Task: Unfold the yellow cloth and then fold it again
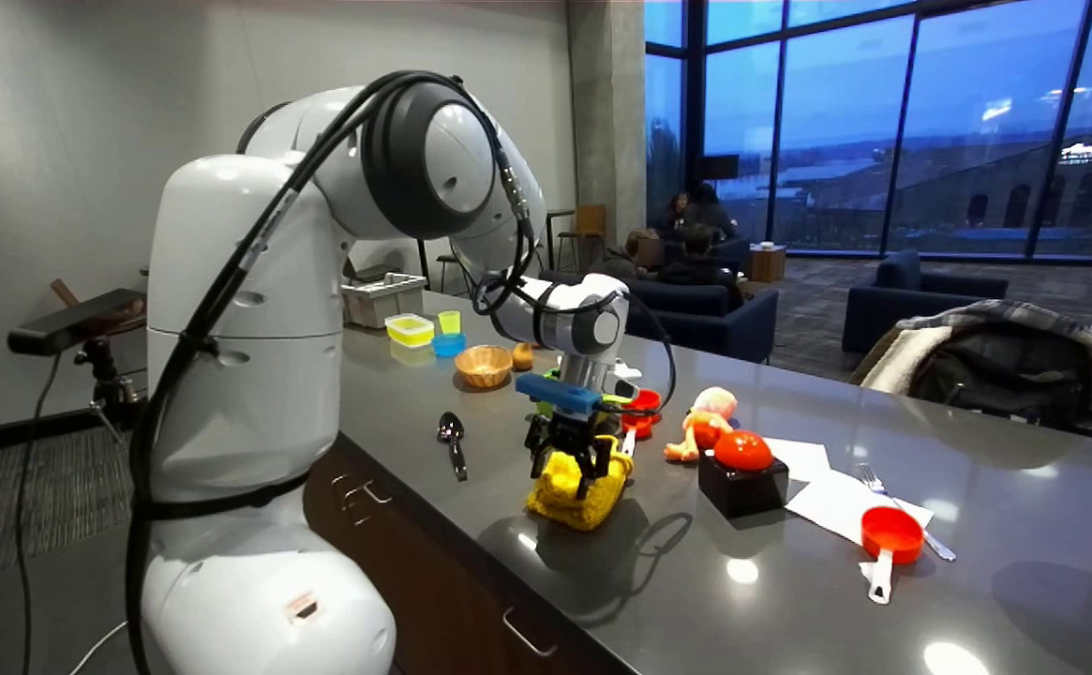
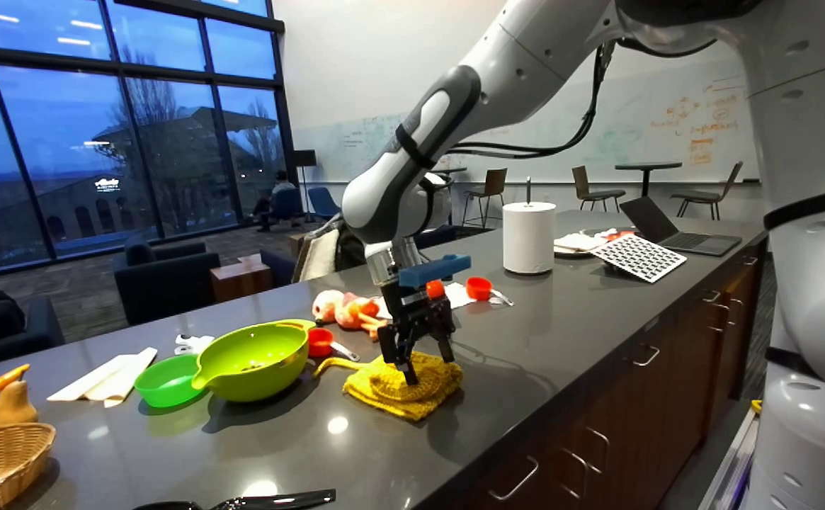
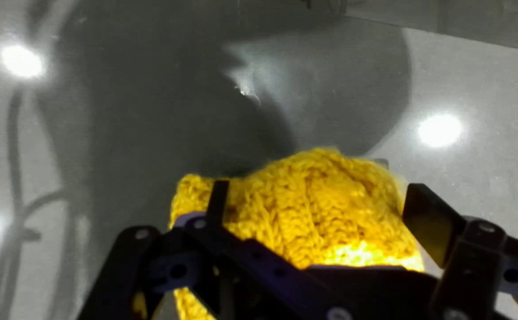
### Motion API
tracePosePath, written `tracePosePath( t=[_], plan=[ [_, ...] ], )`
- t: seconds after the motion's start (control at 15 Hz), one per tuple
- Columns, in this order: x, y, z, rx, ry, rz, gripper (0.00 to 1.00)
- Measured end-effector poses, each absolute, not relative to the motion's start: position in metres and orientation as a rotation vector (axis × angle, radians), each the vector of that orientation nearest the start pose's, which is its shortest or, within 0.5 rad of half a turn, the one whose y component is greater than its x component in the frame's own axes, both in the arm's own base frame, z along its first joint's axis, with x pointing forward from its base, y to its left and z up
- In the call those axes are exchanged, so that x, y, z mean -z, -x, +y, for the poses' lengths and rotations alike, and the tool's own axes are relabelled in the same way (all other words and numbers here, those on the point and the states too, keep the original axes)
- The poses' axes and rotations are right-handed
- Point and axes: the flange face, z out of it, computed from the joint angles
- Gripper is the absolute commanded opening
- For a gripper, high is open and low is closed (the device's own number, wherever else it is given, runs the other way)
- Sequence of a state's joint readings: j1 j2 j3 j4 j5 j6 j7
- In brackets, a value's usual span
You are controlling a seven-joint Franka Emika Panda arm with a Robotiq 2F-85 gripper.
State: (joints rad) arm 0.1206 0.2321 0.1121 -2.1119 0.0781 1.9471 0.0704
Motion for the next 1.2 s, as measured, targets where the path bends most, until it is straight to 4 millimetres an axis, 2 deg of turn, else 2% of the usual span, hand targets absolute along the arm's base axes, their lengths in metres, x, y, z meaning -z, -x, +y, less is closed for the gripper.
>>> tracePosePath(
  t=[0.33,0.67,0.73,0.8,0.93,1.2],
  plan=[
    [-0.257,-0.495,0.119,-0.627,3.005,-0.123,1.0],
    [-0.244,-0.488,0.115,-0.611,2.986,-0.119,1.0],
    [-0.242,-0.487,0.115,-0.608,2.984,-0.122,0.75],
    [-0.241,-0.486,0.115,-0.607,2.982,-0.127,0.74],
    [-0.24,-0.485,0.114,-0.606,2.981,-0.134,0.61],
    [-0.24,-0.485,0.114,-0.604,2.98,-0.144,0.27]
  ],
)
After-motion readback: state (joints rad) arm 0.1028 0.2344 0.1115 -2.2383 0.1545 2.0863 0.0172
